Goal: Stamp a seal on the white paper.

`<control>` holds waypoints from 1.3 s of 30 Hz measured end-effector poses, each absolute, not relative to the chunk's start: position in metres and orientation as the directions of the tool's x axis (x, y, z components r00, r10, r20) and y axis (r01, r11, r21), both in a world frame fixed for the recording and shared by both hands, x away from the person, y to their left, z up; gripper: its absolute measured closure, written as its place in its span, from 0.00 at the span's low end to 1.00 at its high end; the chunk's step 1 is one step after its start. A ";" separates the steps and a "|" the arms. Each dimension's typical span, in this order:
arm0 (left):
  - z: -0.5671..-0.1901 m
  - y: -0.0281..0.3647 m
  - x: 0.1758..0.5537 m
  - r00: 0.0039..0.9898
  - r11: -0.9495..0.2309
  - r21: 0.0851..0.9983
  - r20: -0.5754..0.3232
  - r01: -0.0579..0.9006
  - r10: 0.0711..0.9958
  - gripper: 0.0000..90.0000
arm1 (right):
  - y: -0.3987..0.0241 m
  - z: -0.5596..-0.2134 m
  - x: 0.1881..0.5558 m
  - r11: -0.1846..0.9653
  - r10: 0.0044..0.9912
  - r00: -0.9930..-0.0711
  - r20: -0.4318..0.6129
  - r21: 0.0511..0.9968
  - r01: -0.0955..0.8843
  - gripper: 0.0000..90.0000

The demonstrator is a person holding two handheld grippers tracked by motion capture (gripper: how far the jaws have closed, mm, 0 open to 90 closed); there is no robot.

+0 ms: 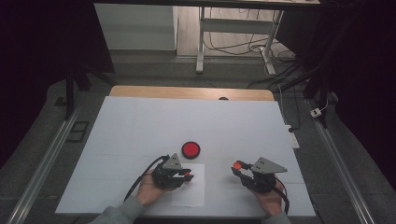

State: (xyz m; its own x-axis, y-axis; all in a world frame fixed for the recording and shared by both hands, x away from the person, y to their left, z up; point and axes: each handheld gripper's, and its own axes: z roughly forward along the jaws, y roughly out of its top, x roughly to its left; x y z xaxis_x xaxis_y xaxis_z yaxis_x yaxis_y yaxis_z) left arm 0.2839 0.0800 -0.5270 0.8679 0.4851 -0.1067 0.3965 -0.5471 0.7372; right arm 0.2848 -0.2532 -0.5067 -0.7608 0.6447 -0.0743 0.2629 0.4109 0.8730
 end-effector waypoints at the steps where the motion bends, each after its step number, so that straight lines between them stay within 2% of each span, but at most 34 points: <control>1: -0.527 0.080 0.284 0.868 -0.548 0.736 -0.106 0.397 0.486 0.80 | -0.253 -0.507 0.285 0.411 0.645 -0.761 -0.075 0.873 0.263 0.71; 21: -0.533 0.076 0.278 0.865 -0.559 0.740 -0.060 0.373 0.498 0.80 | -0.253 -0.506 0.285 0.413 0.645 -0.761 -0.078 0.873 0.260 0.71; 28: -0.534 0.074 0.273 0.869 -0.582 0.740 -0.006 0.337 0.495 0.80 | -0.253 -0.507 0.284 0.409 0.646 -0.760 -0.074 0.874 0.263 0.71; 39: -0.536 0.075 0.271 0.868 -0.572 0.752 0.001 0.326 0.497 0.81 | -0.253 -0.506 0.284 0.410 0.644 -0.761 -0.078 0.875 0.258 0.71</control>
